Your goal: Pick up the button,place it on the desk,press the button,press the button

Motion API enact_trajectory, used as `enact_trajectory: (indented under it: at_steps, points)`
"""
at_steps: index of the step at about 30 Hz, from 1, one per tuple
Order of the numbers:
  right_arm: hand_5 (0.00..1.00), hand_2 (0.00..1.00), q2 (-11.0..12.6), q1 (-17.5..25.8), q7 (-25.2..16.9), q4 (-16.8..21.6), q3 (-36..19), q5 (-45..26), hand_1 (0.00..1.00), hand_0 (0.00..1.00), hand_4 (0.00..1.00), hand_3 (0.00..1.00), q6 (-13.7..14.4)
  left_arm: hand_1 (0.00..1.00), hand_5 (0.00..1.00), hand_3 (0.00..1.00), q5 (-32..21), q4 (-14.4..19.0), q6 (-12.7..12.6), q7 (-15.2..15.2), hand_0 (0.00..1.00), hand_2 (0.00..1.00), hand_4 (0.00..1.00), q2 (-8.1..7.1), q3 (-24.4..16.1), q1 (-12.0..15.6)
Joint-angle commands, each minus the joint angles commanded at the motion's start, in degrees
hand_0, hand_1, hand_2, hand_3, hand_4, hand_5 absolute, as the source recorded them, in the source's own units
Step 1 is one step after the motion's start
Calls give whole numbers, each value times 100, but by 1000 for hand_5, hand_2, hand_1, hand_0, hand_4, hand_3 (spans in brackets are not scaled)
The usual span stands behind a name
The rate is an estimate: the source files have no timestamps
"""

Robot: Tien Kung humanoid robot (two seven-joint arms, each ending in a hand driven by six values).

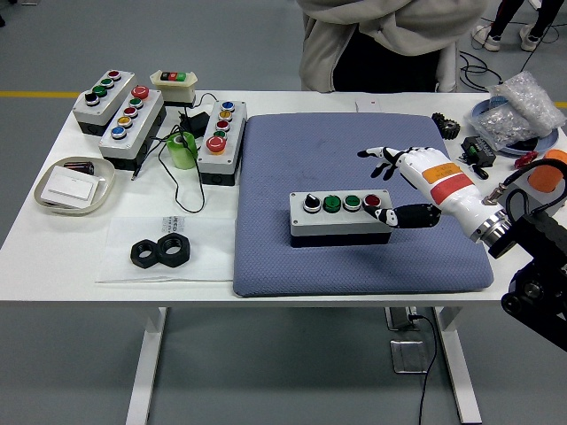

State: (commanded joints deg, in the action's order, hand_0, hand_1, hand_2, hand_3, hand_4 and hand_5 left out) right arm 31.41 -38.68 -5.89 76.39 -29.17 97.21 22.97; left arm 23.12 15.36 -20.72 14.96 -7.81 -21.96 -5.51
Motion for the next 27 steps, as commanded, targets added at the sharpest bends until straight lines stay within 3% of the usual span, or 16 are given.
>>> enact_trajectory:
  at_steps: [11,27]
  points:
    - [103,19,-65,-39,314,-198,132,-34,2,86,688,675,-418,777,998,761,-54,3,-5,-17,737,849,527,-2,36,-22]
    - [81,18,-182,-123,397,-491,226,-27,2,84,675,677,-461,777,998,761,-78,6,-4,-23,737,848,528,-5,52,-53]
